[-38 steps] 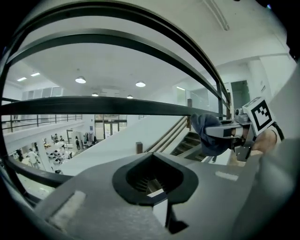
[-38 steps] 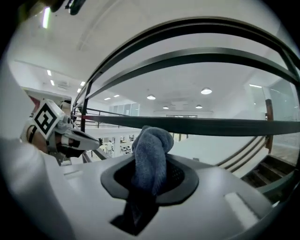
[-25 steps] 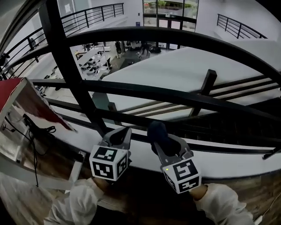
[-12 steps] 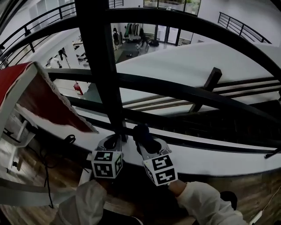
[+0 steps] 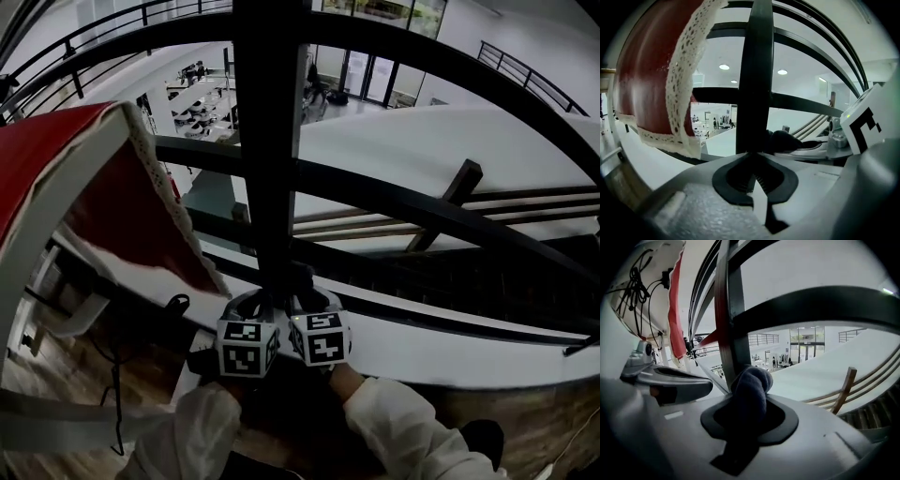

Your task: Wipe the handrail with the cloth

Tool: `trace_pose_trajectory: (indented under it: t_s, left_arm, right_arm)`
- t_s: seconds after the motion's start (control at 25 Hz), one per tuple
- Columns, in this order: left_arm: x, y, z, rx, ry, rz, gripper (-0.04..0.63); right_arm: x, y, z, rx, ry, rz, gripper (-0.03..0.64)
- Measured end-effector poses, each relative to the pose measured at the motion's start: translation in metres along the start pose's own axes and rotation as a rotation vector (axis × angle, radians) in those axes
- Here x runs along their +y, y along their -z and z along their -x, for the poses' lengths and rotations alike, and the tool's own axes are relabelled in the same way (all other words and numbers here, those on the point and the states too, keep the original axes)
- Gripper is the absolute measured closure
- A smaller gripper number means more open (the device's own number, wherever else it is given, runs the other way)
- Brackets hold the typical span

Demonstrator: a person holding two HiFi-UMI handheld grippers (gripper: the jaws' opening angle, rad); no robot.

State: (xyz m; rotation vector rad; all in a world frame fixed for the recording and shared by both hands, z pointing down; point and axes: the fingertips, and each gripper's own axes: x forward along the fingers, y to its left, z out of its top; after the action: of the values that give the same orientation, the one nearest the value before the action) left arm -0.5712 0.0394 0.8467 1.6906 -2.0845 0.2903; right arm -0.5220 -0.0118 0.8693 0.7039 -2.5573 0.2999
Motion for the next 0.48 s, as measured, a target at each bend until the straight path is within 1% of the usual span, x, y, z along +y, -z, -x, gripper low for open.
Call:
trace_pose_trajectory:
  t_s: [0.12, 0.24, 0.36, 0.48]
  left_arm:
    - [0.002, 0.0, -0.005, -0.005, 0.001, -0.003, 0.593]
    - [-0.005, -0.001, -0.006, 0.001, 0.012, -0.022, 0.593]
    - [-0.011, 0.0, -0.007, 0.002, 0.028, 0.0, 0.592]
    - [-0.013, 0.002, -0.007, 0.022, 0.027, 0.008, 0.592]
  right_arm:
    - [0.005, 0.004, -0.017, 0.023, 0.01, -0.015, 0.523]
    - [0.002, 0.005, -0.025, 0.03, 0.024, 0.01, 0.523]
    - [0.002, 0.019, -0.032, 0.072, 0.011, 0.024, 0.523]
    - [0.003, 0.021, -0.036, 0.063, 0.009, 0.051, 0.523]
